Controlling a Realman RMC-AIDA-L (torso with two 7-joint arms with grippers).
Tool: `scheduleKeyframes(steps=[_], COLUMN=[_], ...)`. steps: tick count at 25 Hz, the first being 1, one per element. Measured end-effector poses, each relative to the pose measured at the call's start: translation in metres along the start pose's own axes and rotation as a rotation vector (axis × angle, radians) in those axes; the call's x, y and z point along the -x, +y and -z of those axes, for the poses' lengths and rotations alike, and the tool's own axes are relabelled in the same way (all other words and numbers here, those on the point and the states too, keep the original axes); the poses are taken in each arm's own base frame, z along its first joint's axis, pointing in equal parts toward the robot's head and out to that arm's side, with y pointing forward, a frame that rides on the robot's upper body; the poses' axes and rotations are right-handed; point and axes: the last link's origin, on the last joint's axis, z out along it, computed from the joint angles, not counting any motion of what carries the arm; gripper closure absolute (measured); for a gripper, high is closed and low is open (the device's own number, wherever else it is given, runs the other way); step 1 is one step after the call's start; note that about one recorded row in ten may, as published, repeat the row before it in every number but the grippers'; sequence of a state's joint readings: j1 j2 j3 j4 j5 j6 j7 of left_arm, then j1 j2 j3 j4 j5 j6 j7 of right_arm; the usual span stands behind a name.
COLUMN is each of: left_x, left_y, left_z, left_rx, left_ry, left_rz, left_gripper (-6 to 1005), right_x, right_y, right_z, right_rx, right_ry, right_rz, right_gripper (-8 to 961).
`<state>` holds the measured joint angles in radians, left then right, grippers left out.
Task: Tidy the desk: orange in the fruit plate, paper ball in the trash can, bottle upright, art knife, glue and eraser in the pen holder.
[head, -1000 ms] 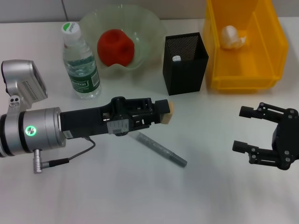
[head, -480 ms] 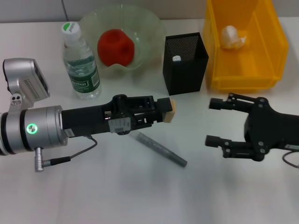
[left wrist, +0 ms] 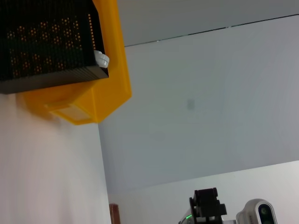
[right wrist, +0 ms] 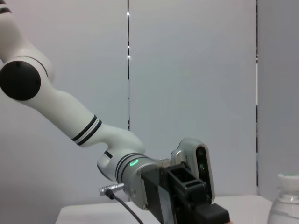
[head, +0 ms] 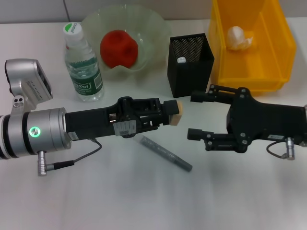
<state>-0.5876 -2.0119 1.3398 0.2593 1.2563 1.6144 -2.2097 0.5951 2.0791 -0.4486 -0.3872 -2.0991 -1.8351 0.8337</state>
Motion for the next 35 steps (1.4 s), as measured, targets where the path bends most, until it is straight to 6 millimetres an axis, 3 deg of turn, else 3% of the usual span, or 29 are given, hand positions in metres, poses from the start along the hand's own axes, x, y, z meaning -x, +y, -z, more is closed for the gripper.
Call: scheduleKeyframes(steps=[12,35], left_x=[0.0,0.001], left_y=[0.003,0.003], left_z=[0.003,0.003], left_rx=[0.019,0.024], left_ry=[0.005,0.003], left_rz=[0.009,0.011], left_gripper=[580,578], right_x=[0.0,0.001], right_y=[-0.005,-0.006], right_z=[-0.019,-0.025], right_rx=[0.027,0.036], right_ry=[0.006,0.003], right_rz=[0.013,0.027], right_gripper=[207,309])
